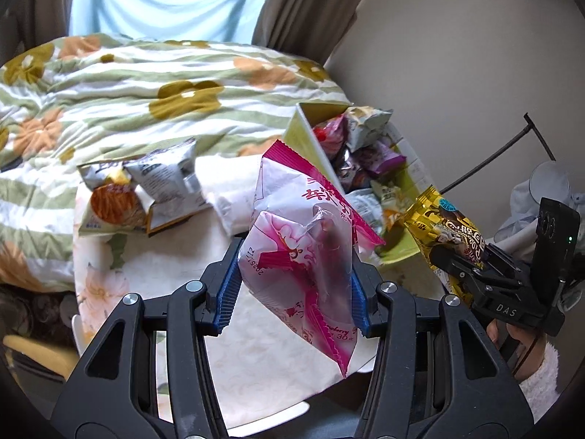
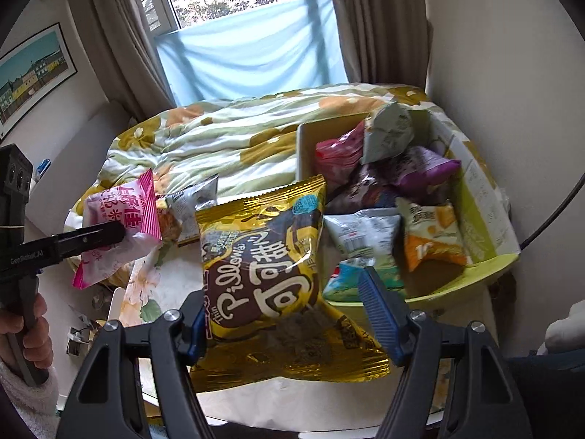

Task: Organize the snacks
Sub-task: 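Carry both bags into the yellow-green box and open both tools to release them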

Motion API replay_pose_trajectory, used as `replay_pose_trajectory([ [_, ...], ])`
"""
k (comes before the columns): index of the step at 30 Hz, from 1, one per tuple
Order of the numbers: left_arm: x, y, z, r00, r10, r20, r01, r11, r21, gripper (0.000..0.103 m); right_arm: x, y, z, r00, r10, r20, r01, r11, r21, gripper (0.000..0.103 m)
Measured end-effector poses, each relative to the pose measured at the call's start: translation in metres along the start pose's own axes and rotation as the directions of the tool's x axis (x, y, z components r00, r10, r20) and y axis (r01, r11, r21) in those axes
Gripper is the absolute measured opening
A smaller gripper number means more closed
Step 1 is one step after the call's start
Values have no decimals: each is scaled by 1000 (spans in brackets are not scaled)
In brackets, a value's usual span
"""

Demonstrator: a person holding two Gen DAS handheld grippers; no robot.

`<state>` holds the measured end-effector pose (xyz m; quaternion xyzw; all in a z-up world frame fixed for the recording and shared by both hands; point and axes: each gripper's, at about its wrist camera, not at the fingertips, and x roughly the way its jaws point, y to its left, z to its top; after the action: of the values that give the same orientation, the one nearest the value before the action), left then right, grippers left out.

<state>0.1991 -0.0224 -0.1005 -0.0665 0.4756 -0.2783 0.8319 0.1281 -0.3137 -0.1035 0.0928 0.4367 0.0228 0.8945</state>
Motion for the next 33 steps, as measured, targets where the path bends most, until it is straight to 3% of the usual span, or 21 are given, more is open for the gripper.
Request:
replay_pose_trajectory([
  [11,102,-139,36,997,-64,-45,66,997,40,47,-45,-115,52,997,-29,76,25,998,54,68],
  [17,167,-185,36,990,-73,-122,78,996,35,47,-38,-160,67,999,2,48,-5,998,59,68],
  [19,182,-196,36,988,-77,-136,85,995,50,53,-29,-170,70,999,16,29,-18,998,62,68],
  [20,189,-200,35,988,-54,-145,63,996,63,65,-25,-174,70,1000,23,21,-24,998,63,68],
  [21,194,-202,33,988,-14,-151,25,997,73,89,-20,-178,70,999,30,12,-31,998,63,68],
  [23,198,-199,28,989,21,-143,-11,997,72,103,-9,-181,68,999,41,-7,-41,997,60,68],
  [26,196,-184,22,987,33,-155,-28,999,36,103,7,-183,64,998,49,-35,-47,998,51,68],
  [30,192,-164,19,978,134,-159,-130,991,39,103,28,-182,60,996,60,-69,-57,997,45,68],
  [33,182,-148,17,976,154,-154,-155,988,8,103,39,-176,59,993,88,-80,-84,995,54,68],
])
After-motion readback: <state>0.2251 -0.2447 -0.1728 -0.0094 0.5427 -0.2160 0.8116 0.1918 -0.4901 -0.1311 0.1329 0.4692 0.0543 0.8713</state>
